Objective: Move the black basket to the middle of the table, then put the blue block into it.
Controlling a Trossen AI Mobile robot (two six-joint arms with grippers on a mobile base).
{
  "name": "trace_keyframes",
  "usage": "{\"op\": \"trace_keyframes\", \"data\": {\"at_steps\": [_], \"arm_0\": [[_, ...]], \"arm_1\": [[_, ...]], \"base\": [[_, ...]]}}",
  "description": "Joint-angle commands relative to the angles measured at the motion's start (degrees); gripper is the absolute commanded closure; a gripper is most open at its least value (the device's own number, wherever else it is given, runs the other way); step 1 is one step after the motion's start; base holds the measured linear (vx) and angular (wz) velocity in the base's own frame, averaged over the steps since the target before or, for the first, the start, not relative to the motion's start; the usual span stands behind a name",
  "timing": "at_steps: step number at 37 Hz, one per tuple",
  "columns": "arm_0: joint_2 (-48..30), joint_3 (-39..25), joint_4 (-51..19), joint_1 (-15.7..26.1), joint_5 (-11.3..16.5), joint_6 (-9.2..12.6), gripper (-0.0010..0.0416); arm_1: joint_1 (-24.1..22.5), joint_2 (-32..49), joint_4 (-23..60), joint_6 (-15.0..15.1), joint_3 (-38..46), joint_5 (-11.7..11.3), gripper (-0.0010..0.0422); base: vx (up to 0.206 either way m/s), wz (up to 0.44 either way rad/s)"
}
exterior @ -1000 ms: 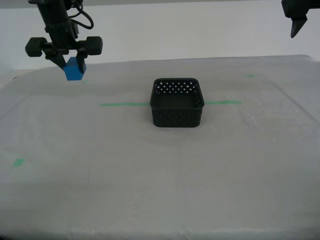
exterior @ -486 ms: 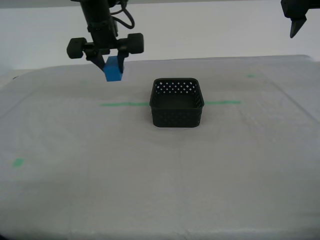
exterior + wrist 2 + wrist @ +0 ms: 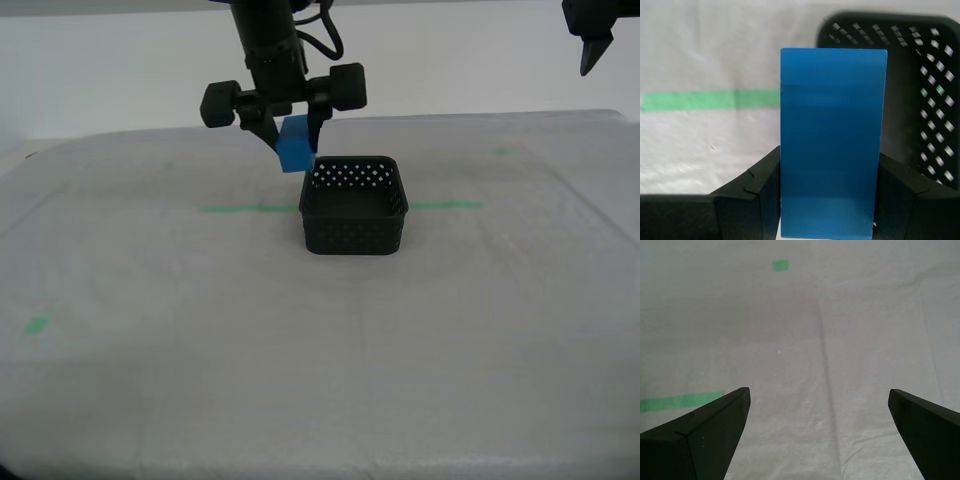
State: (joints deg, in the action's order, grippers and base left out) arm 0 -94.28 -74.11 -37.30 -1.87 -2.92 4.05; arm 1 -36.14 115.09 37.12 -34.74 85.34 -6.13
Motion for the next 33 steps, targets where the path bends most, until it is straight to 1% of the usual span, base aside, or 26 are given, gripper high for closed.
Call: {"op": "trace_keyframes", "data": {"at_steps": [1,3,7,10,12,15,19,28,33], "arm_0": [[-0.04,-0.02,0.00,0.04,-0.11,-0.04,0.0019],[-0.04,-0.02,-0.02,0.04,-0.11,-0.04,0.0018],[-0.04,-0.02,0.07,0.04,-0.11,-0.04,0.0018],[-0.04,-0.02,0.00,0.04,-0.11,-0.04,0.0019],[-0.04,-0.02,0.15,0.04,-0.09,-0.04,0.0018],[-0.04,-0.02,0.31,0.04,-0.09,-0.04,0.0019],[-0.04,-0.02,0.48,0.04,-0.09,-0.04,0.0019],[-0.04,-0.02,0.79,0.04,-0.09,-0.04,0.0019],[-0.04,-0.02,0.87,0.04,-0.09,-0.04,0.0019]], "arm_1": [[-1.49,0.57,0.13,-1.44,0.20,-0.04,0.0413],[-2.27,0.94,0.39,-1.86,0.76,-0.04,0.0413],[-3.87,2.05,0.79,-3.69,2.58,0.09,0.0413],[-4.63,3.26,1.64,-3.69,4.79,0.15,0.0413],[-5.14,4.33,4.09,-3.89,7.04,0.07,0.0413],[-5.66,6.73,6.75,-3.85,10.64,0.44,0.0413],[-6.34,10.21,9.66,-3.82,15.74,0.35,0.0412],[-6.36,17.42,14.38,-3.58,26.18,0.37,0.0412],[-6.32,21.70,18.82,-2.45,31.87,0.46,0.0412]], "base": [[0.000,0.000],[0.000,0.000],[0.000,0.000],[0.000,0.000],[0.000,0.000],[0.000,0.000],[0.000,0.000],[0.000,0.000],[0.000,0.000]]}}
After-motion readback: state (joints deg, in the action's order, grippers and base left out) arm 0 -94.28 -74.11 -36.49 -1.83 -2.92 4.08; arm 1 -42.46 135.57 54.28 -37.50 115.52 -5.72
